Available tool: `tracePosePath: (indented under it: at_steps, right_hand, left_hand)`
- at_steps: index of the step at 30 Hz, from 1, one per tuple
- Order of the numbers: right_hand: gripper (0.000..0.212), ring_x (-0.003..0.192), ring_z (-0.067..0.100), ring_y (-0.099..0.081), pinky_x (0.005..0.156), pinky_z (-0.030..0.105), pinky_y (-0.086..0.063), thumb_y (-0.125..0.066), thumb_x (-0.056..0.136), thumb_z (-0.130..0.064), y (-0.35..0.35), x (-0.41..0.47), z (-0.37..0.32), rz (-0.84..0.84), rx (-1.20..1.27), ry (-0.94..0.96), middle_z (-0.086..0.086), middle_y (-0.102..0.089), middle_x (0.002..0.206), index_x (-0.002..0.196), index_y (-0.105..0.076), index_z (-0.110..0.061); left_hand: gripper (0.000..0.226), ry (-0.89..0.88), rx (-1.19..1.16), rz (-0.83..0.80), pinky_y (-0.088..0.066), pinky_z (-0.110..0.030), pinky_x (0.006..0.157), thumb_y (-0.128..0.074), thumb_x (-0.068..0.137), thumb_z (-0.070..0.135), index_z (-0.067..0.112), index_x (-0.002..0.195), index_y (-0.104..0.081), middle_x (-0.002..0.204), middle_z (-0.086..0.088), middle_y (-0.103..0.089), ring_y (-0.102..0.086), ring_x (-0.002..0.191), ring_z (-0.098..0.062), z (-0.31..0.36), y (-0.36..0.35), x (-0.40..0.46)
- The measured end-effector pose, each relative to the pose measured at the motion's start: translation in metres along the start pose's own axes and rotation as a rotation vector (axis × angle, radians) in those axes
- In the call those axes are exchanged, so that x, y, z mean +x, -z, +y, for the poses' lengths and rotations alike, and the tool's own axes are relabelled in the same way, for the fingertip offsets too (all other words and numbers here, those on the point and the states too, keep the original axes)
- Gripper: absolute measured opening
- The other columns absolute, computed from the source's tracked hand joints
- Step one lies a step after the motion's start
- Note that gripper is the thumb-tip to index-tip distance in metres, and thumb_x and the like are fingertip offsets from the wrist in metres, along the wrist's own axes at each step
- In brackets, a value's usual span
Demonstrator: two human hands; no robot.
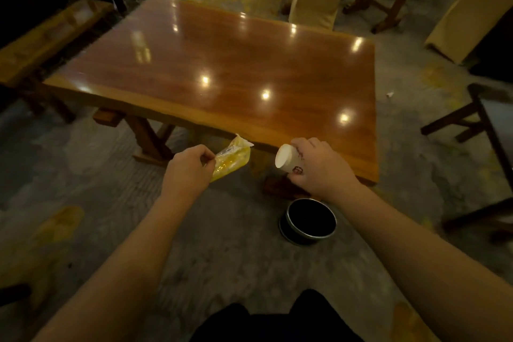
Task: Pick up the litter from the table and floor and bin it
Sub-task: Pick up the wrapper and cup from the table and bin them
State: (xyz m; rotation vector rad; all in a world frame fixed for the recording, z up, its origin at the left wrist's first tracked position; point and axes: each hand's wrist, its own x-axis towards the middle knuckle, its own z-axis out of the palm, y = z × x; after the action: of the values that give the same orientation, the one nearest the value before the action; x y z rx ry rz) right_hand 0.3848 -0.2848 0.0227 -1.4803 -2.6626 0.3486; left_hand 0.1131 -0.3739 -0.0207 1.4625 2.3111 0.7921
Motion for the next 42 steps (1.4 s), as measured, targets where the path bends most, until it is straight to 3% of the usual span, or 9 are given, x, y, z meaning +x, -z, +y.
tracePosePath:
  at_steps: [8, 20, 27, 33, 37, 42]
  right_hand:
    - [0.066, 0.112, 0.021, -0.049, 0.089, 0.042, -0.051, -0.079, 0.073, -0.044, -0.022, -0.061, 0.109, -0.121, 0.109, -0.063, -0.003, -0.053, 0.122, 0.127, -0.042, -0.029]
    - [0.067, 0.112, 0.027, -0.050, 0.086, 0.042, -0.049, -0.072, 0.077, -0.043, -0.126, -0.115, 0.309, -0.453, 0.194, -0.111, 0.005, -0.051, 0.123, 0.135, -0.045, -0.022]
    - [0.064, 0.108, 0.031, -0.053, 0.079, 0.038, -0.045, -0.074, 0.076, -0.043, -0.227, -0.089, 0.365, -0.517, 0.227, -0.274, 0.011, -0.056, 0.120, 0.129, -0.047, -0.018]
    - [0.069, 0.111, 0.034, -0.054, 0.084, 0.042, -0.048, -0.076, 0.074, -0.045, -0.329, -0.048, 0.396, -0.481, 0.280, -0.412, 0.013, -0.056, 0.124, 0.132, -0.049, -0.017]
    - [0.074, 0.106, 0.034, -0.057, 0.075, 0.037, -0.044, -0.078, 0.071, -0.047, -0.394, -0.027, 0.405, -0.476, 0.277, -0.466, 0.011, -0.056, 0.123, 0.133, -0.047, -0.018]
    - [0.079, 0.116, 0.033, -0.053, 0.093, 0.049, -0.050, -0.079, 0.073, -0.044, -0.443, -0.006, 0.408, -0.487, 0.314, -0.489, 0.010, -0.053, 0.130, 0.138, -0.044, -0.019]
  left_hand:
    - [0.006, 0.002, 0.060, -0.113, -0.040, -0.024, 0.065, -0.069, 0.085, 0.028, 0.027, 0.090, -0.072, 0.092, 0.009, -0.065, -0.057, 0.080, -0.007, 0.068, -0.103, -0.037]
    - [0.007, 0.280, 0.074, -0.401, -0.047, -0.028, 0.065, -0.065, 0.080, 0.025, 0.031, 0.077, -0.068, 0.081, 0.007, -0.069, -0.064, 0.078, -0.016, 0.149, -0.312, -0.110]
    - [0.007, 0.336, 0.096, -0.533, -0.052, -0.033, 0.070, -0.062, 0.084, 0.026, 0.030, 0.082, -0.068, 0.088, 0.001, -0.072, -0.067, 0.084, -0.022, 0.118, -0.420, -0.078]
    - [0.016, 0.177, 0.153, -0.572, -0.045, -0.033, 0.066, -0.054, 0.088, 0.026, 0.024, 0.091, -0.069, 0.093, -0.008, -0.073, -0.067, 0.089, -0.031, 0.068, -0.525, -0.034]
    - [0.013, 0.093, 0.147, -0.579, -0.043, -0.032, 0.067, -0.059, 0.088, 0.023, 0.022, 0.093, -0.070, 0.096, -0.007, -0.073, -0.066, 0.093, -0.030, 0.037, -0.580, -0.011]
    - [0.022, 0.112, 0.196, -0.610, -0.050, -0.039, 0.078, -0.061, 0.089, 0.026, 0.021, 0.108, -0.069, 0.107, -0.007, -0.071, -0.065, 0.102, -0.031, 0.015, -0.619, 0.008]
